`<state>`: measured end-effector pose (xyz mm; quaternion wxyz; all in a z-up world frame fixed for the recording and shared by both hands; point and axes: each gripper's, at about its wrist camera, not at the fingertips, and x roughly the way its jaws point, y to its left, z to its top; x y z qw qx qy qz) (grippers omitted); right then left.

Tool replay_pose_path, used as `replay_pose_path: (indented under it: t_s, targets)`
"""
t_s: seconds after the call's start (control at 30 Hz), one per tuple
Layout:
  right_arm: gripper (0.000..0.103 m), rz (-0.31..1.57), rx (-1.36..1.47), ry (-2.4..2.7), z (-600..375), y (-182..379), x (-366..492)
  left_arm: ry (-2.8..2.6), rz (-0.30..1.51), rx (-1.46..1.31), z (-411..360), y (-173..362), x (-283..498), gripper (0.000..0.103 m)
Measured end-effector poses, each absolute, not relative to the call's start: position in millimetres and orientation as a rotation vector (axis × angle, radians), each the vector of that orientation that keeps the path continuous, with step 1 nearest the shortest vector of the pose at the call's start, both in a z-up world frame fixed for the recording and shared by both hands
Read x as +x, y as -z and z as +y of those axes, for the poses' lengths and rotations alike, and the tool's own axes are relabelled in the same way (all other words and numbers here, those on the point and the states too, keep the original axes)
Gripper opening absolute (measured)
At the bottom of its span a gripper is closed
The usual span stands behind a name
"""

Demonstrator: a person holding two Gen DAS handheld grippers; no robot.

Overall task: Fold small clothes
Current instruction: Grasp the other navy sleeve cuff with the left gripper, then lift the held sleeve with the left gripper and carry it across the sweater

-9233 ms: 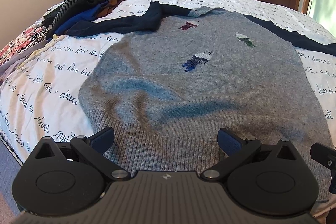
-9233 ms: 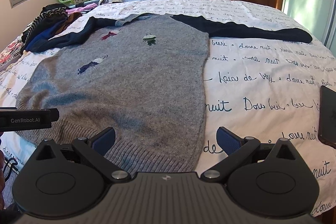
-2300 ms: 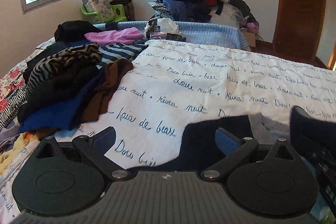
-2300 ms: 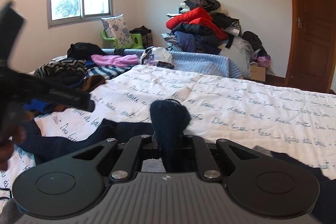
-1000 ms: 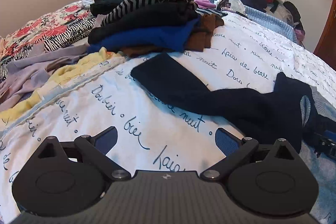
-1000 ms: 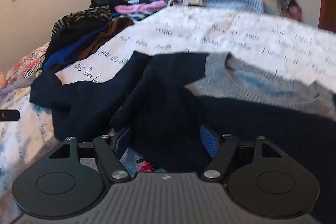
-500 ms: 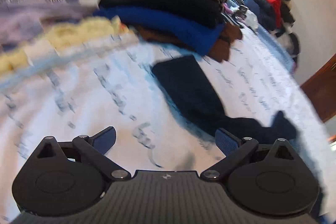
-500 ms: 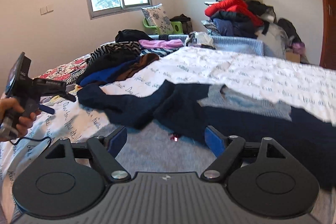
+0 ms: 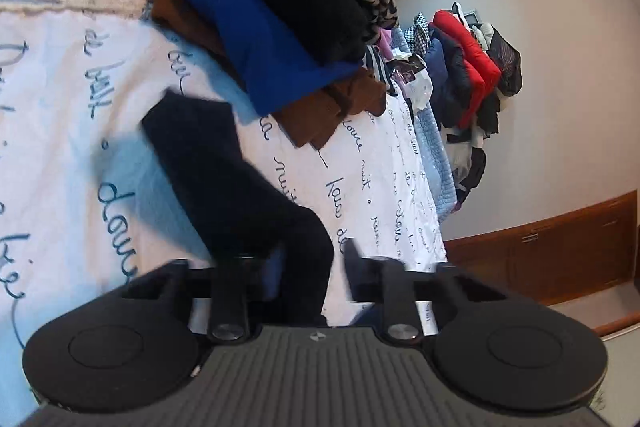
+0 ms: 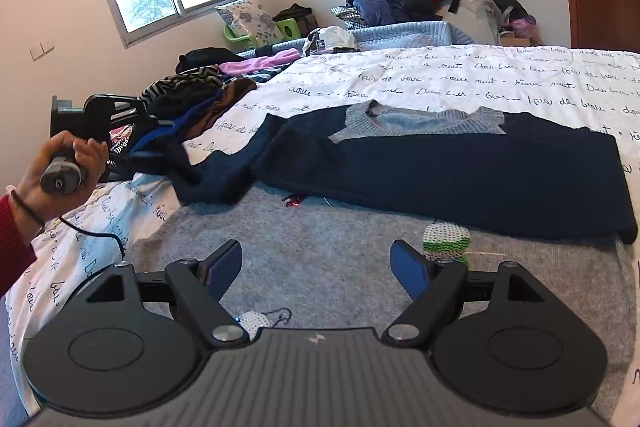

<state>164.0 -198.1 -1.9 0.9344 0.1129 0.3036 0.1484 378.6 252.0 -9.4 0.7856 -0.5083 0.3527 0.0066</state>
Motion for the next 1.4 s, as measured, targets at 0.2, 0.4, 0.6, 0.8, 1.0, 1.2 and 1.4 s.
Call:
replay_pose_path:
  t_s: [0.2, 0.4, 0.6, 0.8, 1.0, 1.2, 1.4]
  targets:
    - [0.082, 0.633, 0.249, -0.286, -206, 10, 162, -0.065, 0.721, -0.94, 250, -6, 402, 0.006]
    - [0.082, 0.641, 0.26, -0.263, -211, 14, 159, -0.196, 0.737, -0.596, 237, -26, 446, 0.008]
    - [0.082, 0.638, 0.304, -0.242, -229, 13, 150, -0.147, 0.602, -0.383, 240, -58, 387, 0.068]
    - [0.082, 0.649, 0.334, -0.299, -223, 12, 150, 0.004, 0.642, -0.344, 271, -52, 353, 0.081]
    - [0.082, 0.668, 0.295, -0.312, -213, 12, 145, 0.194, 0.48, 0.057, 259, -43, 324, 0.082]
    - [0.082, 0.699, 0.313, -0.276, -216, 18, 146, 0.358, 0.531, 0.427, 233, -20, 324, 0.077]
    - [0.082, 0.712, 0.326, -0.259, -214, 21, 145, 0.306, 0.738, 0.477, 234, 12, 357, 0.022]
